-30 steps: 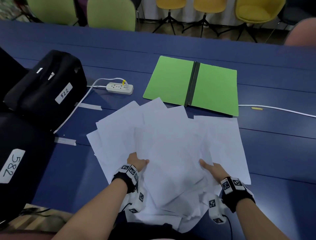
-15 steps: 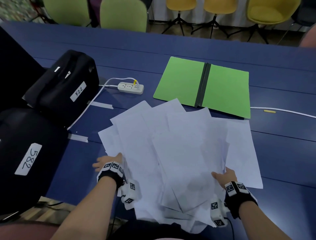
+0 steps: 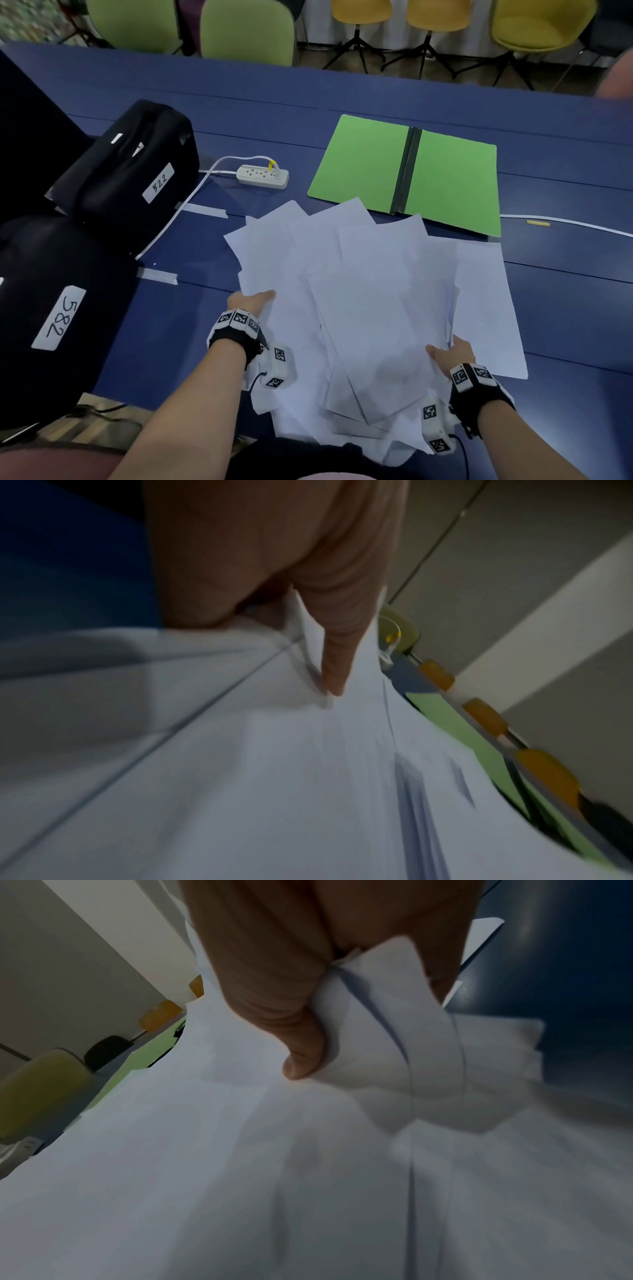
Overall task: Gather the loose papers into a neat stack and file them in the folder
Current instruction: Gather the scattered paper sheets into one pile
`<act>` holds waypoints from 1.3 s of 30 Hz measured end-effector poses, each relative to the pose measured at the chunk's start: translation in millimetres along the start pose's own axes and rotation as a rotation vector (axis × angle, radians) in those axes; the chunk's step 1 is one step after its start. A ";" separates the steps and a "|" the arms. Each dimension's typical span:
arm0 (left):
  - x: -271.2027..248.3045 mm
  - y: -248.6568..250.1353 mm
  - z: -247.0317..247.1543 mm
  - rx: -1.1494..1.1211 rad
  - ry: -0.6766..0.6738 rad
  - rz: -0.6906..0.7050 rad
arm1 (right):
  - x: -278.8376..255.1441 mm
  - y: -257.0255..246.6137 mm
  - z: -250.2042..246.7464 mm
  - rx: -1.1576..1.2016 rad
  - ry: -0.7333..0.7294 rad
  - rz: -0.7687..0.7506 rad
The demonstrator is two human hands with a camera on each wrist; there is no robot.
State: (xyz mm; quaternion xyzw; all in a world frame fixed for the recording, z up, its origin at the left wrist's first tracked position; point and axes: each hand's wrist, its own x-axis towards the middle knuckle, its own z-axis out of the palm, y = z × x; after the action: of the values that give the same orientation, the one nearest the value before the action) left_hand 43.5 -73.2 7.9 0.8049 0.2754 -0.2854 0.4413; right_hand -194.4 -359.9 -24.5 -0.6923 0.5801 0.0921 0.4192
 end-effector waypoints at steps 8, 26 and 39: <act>-0.2 1.5 -6.6 -0.090 -0.003 0.142 | -0.1 -0.6 -0.6 -0.003 -0.004 0.006; -15.6 -3.8 -24.5 0.196 0.157 0.309 | -15.8 -8.5 0.4 -0.025 0.045 0.012; -137.7 132.1 -95.0 0.045 0.620 1.008 | -26.1 -13.6 0.0 -0.038 0.064 0.002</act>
State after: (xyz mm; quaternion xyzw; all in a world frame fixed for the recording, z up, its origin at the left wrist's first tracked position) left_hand 61.5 -77.7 220.2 0.8914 -0.0310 0.2021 0.4045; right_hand -190.4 -341.3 -2.0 -0.7022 0.5919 0.0813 0.3872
